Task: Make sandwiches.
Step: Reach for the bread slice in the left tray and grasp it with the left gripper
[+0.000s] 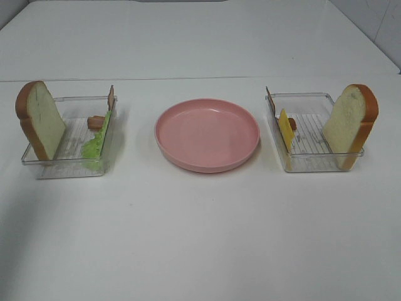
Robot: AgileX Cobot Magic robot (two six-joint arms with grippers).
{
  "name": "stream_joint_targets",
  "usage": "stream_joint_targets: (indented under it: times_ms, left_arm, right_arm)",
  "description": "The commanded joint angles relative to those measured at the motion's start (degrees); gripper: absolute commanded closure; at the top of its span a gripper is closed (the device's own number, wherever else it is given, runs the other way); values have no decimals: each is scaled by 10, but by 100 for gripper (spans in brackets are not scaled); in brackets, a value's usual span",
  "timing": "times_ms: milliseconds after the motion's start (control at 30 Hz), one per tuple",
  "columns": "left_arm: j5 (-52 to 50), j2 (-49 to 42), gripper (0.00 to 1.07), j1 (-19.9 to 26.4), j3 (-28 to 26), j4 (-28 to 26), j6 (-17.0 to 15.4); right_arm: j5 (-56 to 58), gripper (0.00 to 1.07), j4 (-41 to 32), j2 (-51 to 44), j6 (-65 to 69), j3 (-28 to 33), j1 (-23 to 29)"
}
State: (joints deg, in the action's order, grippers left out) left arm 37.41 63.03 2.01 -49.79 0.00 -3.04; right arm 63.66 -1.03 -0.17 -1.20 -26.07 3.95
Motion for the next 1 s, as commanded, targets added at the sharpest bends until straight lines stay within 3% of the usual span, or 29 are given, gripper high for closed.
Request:
stream_joint_targets:
  times_ms: [33, 100, 167, 267, 333, 433, 500, 700, 1000]
  left_arm:
    - [-8, 91, 6, 1, -61, -6, -2]
    - [-6, 111, 6, 1, -72, -7, -2]
    - [-3, 181, 6, 1, -128, -17, -2]
    - [-2, 195, 6, 1, -138, -18, -2]
    - [6, 260, 6, 1, -184, -38, -2]
    - [9, 272, 6, 1, -196, -44, -2]
    - [14, 328, 6, 1, -235, -72, 3]
    - [24, 404, 6, 1, -284, -134, 42]
    - [25, 484, 6, -5, -313, -145, 52]
  right_arm:
    - [-6, 20, 1, -18, -7, 2, -3]
    - [-6, 20, 1, -18, -7, 2, -3]
    - [-6, 20, 1, -18, -7, 2, -3]
    - [-6, 20, 1, -18, -7, 2, -3]
    - [-6, 20, 1, -18, -7, 2, -3]
    - [-6, 20, 1, -18, -7, 2, -3]
    - [-6, 20, 1, -18, -7, 2, -3]
    - [-6, 20, 1, -18, -7, 2, -3]
    - [-6, 20, 1, -18, -6, 2, -3]
